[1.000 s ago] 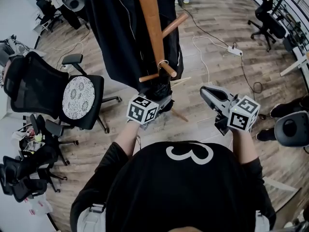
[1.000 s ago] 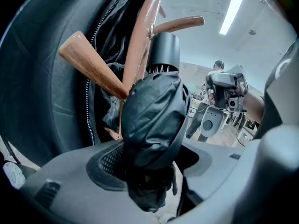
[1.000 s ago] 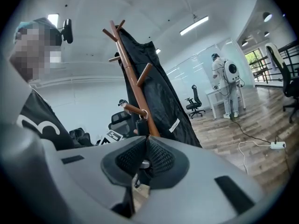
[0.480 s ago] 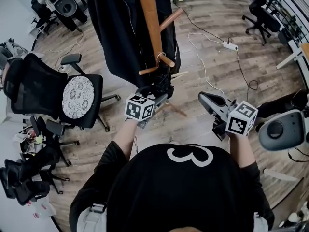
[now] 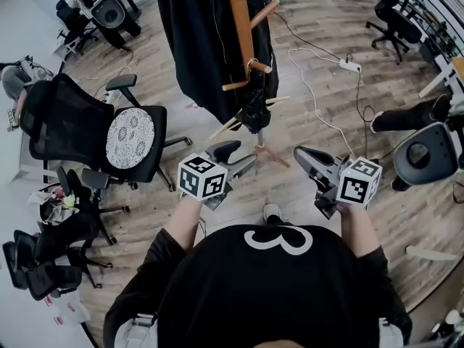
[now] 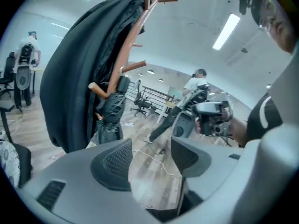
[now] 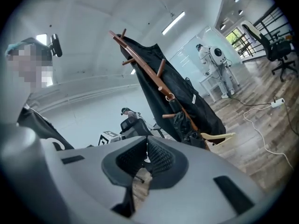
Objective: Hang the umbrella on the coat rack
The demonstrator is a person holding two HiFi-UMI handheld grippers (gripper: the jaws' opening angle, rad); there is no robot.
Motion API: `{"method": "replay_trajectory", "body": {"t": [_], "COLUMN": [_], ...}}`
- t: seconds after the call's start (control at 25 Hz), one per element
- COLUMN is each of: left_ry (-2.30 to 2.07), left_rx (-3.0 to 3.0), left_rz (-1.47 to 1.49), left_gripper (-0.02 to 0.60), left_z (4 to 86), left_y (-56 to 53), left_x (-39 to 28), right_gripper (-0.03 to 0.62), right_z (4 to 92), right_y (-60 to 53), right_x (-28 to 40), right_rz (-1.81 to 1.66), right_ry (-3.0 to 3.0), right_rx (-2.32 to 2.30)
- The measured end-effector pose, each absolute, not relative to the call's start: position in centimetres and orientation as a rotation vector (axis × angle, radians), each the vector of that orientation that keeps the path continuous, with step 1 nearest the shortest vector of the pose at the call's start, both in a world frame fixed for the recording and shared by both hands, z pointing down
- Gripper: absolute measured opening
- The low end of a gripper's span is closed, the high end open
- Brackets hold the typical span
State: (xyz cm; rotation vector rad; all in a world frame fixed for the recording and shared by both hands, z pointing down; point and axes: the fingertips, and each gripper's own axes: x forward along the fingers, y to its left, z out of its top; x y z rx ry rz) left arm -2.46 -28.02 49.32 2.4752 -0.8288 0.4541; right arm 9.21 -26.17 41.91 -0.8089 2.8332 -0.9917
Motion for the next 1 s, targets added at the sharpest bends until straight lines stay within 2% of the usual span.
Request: {"method": "replay_trajectory", "body": {"t": [0.2,0.44,0.68,1.0], "left_ry": [-0.712,-0.652,-0.605,-0.757], "left_rx": [2.585,2.684,2.739,2.66], "left_rz": [0.366,0.245,0.183,0.214], "left_gripper": [0.136,0.049,0.028,0.023], "left_z": [43.3,37.8,34.6,36.2], "left_y": [-20.3,-11.8,-4.2,-2.1], "left_x": [-0.7,-0.6,-1.1,-3.8], "right_gripper": [0.028,0.028,0.028,0.026], "right_z": [39.8,36.2,34.7,34.7], "right_y": [-20.7,-13.0,-5.9,-2.7], "right_x": [7.7,5.8,3.0,1.5], "right_rz": [-0.923,-0.817,-0.676,-0.665], "right_ry": [2.836,2.819,2.896,2.894], "right_rx": [-0.762,-0.695,-0.628,-0.653]}}
